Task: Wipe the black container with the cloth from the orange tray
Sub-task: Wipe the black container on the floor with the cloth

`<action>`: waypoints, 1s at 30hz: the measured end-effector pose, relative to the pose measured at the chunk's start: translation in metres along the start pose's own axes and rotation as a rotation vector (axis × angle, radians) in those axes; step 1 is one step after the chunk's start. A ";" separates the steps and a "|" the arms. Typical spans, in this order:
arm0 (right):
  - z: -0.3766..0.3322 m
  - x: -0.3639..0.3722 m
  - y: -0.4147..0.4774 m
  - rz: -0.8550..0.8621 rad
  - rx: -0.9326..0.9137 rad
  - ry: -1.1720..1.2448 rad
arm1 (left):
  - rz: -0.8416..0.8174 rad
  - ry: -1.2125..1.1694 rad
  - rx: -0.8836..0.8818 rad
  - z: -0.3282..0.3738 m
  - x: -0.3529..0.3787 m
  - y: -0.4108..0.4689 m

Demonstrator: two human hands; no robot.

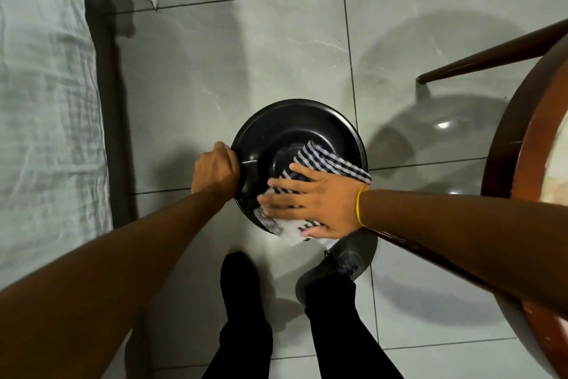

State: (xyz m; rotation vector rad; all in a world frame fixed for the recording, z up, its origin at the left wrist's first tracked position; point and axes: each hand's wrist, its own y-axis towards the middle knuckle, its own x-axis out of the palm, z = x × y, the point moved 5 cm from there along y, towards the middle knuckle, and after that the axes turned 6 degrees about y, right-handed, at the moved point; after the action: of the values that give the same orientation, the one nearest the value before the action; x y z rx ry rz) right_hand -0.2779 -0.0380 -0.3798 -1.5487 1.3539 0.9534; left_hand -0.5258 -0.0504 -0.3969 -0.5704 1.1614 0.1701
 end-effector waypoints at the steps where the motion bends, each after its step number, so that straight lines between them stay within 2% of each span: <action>1: 0.000 0.000 -0.008 -0.019 -0.048 -0.003 | -0.008 -0.006 -0.005 0.000 0.001 0.000; 5: 0.007 -0.001 -0.027 -0.067 -0.184 0.001 | -0.028 -0.020 -0.038 -0.002 0.002 0.002; 9: 0.004 0.005 -0.026 -0.066 -0.199 -0.019 | -0.026 -0.027 -0.034 -0.002 0.003 0.001; 15: -0.024 0.007 0.015 -0.046 -0.115 -0.066 | -0.012 -0.001 -0.019 0.001 0.005 0.001; 20: -0.035 -0.009 0.071 0.017 0.086 -0.066 | -0.041 -0.004 -0.010 -0.004 0.005 0.008; 25: -0.049 0.001 0.062 -0.001 0.239 -0.080 | -0.081 -0.001 0.077 0.010 0.006 0.008; 30: -0.059 0.013 0.025 -0.048 0.140 -0.060 | -0.084 0.013 0.106 0.013 0.000 0.007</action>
State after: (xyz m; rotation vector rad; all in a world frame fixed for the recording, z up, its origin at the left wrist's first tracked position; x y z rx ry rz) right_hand -0.3000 -0.0989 -0.3738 -1.4293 1.3076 0.8505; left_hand -0.5182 -0.0377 -0.3953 -0.5261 1.1494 0.0323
